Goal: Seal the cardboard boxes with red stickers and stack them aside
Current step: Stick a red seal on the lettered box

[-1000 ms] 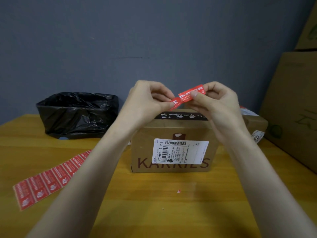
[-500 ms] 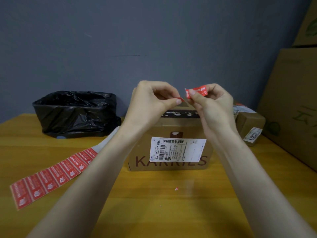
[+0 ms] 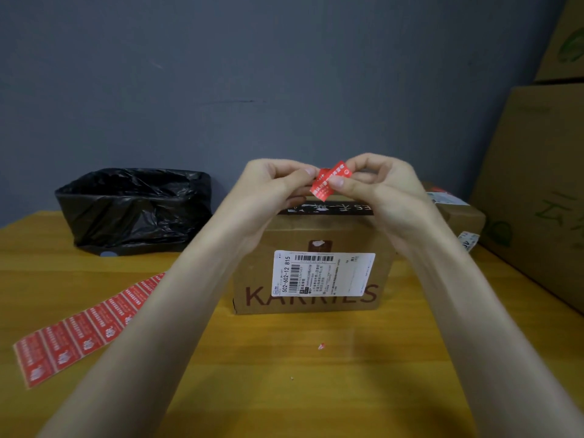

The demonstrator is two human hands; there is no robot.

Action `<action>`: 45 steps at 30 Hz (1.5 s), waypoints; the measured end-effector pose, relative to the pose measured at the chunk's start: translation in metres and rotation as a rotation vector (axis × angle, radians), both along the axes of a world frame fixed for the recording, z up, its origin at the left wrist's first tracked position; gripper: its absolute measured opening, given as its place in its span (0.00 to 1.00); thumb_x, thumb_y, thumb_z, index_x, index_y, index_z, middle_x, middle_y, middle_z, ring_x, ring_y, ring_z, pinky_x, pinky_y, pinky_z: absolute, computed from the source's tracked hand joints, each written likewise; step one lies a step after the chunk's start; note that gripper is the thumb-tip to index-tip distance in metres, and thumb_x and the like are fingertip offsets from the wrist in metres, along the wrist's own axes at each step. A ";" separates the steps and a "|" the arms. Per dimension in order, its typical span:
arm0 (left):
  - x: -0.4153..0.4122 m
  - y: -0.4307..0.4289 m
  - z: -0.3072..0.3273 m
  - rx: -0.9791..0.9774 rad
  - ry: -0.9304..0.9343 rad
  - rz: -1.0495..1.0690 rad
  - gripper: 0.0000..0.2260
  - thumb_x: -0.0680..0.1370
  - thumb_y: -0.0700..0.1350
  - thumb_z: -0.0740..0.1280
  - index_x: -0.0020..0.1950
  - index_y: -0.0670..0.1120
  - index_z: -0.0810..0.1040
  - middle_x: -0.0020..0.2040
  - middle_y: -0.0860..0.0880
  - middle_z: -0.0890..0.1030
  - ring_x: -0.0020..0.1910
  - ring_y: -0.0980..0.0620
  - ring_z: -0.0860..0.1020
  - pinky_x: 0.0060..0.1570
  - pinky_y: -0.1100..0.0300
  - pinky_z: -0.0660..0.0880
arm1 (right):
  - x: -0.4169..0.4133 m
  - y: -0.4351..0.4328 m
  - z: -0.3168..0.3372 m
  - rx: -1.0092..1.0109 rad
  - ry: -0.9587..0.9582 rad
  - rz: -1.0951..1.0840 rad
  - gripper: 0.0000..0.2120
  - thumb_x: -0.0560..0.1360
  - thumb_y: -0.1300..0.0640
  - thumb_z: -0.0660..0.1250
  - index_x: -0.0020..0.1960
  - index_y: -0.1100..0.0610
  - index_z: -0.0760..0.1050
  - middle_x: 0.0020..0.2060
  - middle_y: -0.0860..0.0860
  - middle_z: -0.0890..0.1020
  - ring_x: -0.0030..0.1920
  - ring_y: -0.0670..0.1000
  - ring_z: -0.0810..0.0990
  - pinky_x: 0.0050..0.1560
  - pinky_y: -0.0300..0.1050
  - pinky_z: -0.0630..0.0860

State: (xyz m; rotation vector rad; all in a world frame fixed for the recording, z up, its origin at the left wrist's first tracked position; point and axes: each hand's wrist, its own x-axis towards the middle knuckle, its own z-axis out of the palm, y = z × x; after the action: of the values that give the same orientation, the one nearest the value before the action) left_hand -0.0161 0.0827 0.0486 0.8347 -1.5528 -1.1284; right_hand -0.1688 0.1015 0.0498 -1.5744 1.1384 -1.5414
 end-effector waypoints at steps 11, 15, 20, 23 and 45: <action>-0.006 0.002 -0.005 -0.041 -0.048 0.134 0.03 0.71 0.39 0.72 0.44 0.44 0.83 0.41 0.46 0.85 0.42 0.51 0.82 0.48 0.58 0.79 | 0.006 -0.004 -0.008 -0.226 0.249 -0.296 0.13 0.65 0.59 0.76 0.35 0.49 0.72 0.37 0.47 0.82 0.38 0.45 0.81 0.46 0.48 0.78; -0.006 0.002 -0.006 -0.071 -0.019 0.173 0.03 0.71 0.37 0.72 0.43 0.44 0.83 0.39 0.46 0.85 0.38 0.53 0.82 0.45 0.61 0.79 | 0.012 -0.006 -0.014 -0.308 0.343 -0.434 0.13 0.65 0.56 0.76 0.36 0.46 0.71 0.42 0.48 0.81 0.44 0.39 0.76 0.46 0.32 0.70; -0.004 0.001 -0.003 -0.085 -0.015 0.186 0.04 0.71 0.37 0.72 0.43 0.45 0.83 0.39 0.48 0.84 0.38 0.55 0.82 0.43 0.65 0.79 | 0.019 -0.004 -0.016 -0.357 0.359 -0.481 0.12 0.66 0.53 0.75 0.44 0.49 0.73 0.43 0.41 0.76 0.50 0.41 0.73 0.46 0.27 0.65; -0.002 0.000 -0.003 -0.090 -0.024 0.174 0.04 0.71 0.36 0.72 0.42 0.45 0.83 0.38 0.49 0.84 0.36 0.56 0.82 0.42 0.66 0.78 | 0.016 -0.007 -0.016 -0.334 0.353 -0.470 0.16 0.66 0.51 0.75 0.51 0.49 0.74 0.49 0.42 0.75 0.51 0.44 0.73 0.49 0.37 0.70; -0.007 0.007 -0.004 -0.627 -0.213 0.367 0.02 0.71 0.42 0.73 0.38 0.48 0.84 0.35 0.55 0.82 0.36 0.61 0.78 0.40 0.70 0.72 | 0.007 0.000 -0.004 0.148 -0.345 0.078 0.05 0.74 0.61 0.66 0.40 0.56 0.77 0.33 0.48 0.82 0.36 0.45 0.80 0.40 0.39 0.71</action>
State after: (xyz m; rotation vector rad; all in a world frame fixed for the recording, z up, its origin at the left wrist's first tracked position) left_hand -0.0234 0.0897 0.0443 0.7716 -1.7004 -0.2596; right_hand -0.1622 0.1019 0.0460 -1.1857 0.9617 -1.5643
